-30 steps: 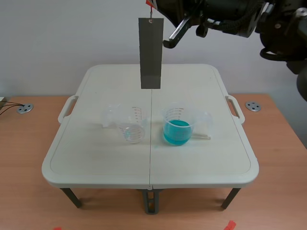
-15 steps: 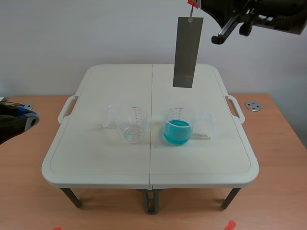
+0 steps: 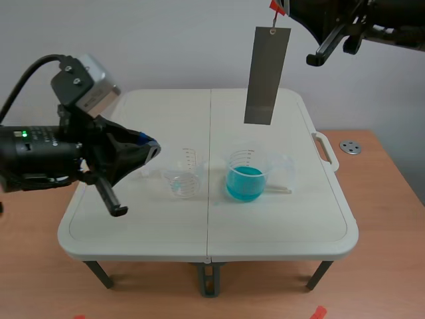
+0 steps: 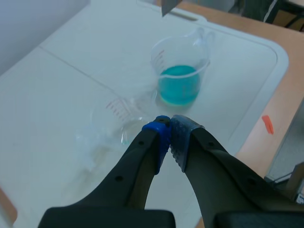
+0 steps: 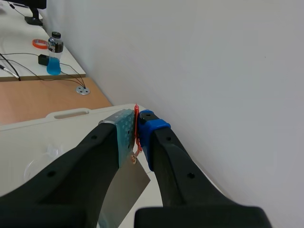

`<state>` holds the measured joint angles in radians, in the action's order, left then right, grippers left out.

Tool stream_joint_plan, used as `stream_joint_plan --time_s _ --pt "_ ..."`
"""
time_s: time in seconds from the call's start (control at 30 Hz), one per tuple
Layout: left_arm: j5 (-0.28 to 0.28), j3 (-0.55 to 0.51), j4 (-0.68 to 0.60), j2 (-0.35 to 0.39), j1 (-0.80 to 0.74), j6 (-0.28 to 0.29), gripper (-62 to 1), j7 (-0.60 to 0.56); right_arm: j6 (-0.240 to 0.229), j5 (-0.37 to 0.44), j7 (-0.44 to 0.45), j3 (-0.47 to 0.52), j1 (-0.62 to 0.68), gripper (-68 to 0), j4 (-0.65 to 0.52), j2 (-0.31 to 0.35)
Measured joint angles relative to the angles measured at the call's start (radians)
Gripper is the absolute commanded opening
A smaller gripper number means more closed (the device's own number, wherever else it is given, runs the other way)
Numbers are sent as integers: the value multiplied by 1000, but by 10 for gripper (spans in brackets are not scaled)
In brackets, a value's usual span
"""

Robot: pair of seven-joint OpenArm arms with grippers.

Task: Hold the metal plate by the orange handle, dip it into the blue solution, take it out and point at it, then put the plate back in the beaker on the left.
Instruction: 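Point at the plate with the left hand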

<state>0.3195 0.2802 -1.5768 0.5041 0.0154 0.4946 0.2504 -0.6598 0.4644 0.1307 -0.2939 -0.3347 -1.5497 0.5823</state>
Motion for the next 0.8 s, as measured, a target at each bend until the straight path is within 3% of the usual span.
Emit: stream_joint_plan --time_s 0.2,0.33,0.57,0.8 --pt "-109 63 142 -139 125 0 -593 0 0 0 0 0 0 -662 0 0" --pt "-149 93 251 -211 205 0 -593 0 0 0 0 0 0 -662 0 0" --pt "-236 117 385 -306 309 -1 -593 0 0 0 0 0 0 -662 0 0" --pt "-277 117 481 -369 372 -4 -593 -16 0 0 0 0 0 -662 0 0"
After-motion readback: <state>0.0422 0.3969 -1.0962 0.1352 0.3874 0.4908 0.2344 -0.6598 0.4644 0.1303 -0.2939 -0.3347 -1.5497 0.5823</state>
